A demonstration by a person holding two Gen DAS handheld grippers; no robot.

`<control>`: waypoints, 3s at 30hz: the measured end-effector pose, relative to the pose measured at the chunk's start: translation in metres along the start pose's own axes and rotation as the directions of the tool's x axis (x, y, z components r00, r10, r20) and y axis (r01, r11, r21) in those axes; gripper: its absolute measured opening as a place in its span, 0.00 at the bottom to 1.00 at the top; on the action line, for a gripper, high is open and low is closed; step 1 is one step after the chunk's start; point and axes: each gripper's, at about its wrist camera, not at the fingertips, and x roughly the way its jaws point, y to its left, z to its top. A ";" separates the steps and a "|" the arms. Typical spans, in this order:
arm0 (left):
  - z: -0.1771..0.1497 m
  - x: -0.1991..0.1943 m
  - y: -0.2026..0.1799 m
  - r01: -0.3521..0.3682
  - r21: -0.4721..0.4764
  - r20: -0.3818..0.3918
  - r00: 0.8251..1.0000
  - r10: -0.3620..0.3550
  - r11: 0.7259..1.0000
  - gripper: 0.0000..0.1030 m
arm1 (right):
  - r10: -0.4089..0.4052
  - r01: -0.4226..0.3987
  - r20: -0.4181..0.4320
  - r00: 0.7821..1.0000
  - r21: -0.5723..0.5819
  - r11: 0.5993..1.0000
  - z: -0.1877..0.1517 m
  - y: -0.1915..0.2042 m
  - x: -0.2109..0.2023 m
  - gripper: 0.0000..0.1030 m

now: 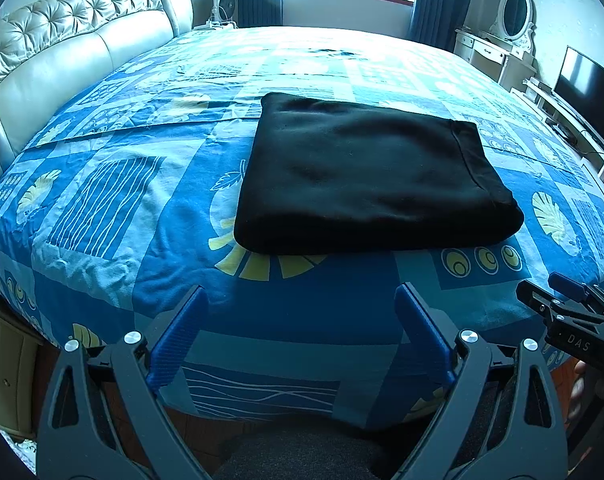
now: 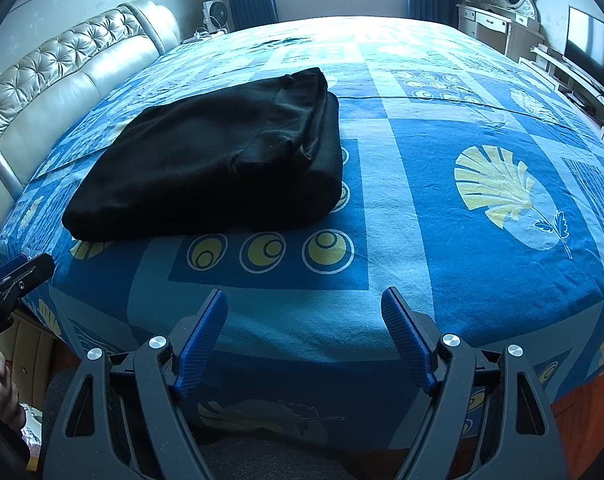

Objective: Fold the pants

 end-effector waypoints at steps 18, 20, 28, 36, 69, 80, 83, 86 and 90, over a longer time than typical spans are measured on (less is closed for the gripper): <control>0.000 0.001 0.000 -0.001 0.005 -0.002 1.000 0.001 1.000 0.92 | -0.002 0.002 -0.003 1.000 -0.007 1.000 -0.001 0.001 0.002 0.76; 0.000 0.001 0.000 -0.002 0.005 -0.003 1.000 0.002 1.000 0.92 | -0.001 0.001 -0.003 1.000 -0.008 1.000 -0.001 0.001 0.002 0.76; -0.001 0.002 0.000 -0.003 0.006 -0.005 1.000 0.003 1.000 0.92 | -0.003 0.003 0.001 1.000 -0.008 1.000 -0.001 0.001 0.001 0.76; -0.002 0.004 0.000 -0.007 0.005 -0.008 1.000 0.007 1.000 0.92 | -0.003 0.003 0.001 1.000 -0.009 1.000 -0.001 0.000 0.001 0.76; 0.000 0.001 -0.002 -0.042 0.034 0.009 0.999 0.042 0.999 0.92 | -0.005 0.005 0.000 1.000 -0.018 1.000 -0.001 0.003 0.001 0.76; 0.006 -0.009 -0.007 -0.038 0.034 0.034 0.999 0.037 0.999 0.98 | -0.004 0.004 -0.001 1.000 -0.023 1.000 -0.002 0.004 0.002 0.76; 0.011 -0.018 -0.004 -0.008 0.029 0.058 0.998 0.006 1.000 0.98 | 0.001 -0.001 0.003 1.000 -0.021 1.000 -0.001 0.005 0.000 0.76; 0.014 -0.022 0.003 0.011 0.032 0.077 0.997 -0.013 0.999 0.98 | 0.008 -0.007 0.011 1.000 -0.015 1.000 0.002 0.004 -0.004 0.76; 0.025 -0.015 0.025 -0.010 -0.068 0.066 0.998 0.014 0.998 0.98 | -0.022 0.025 0.051 0.998 -0.058 0.998 0.006 0.007 -0.010 0.76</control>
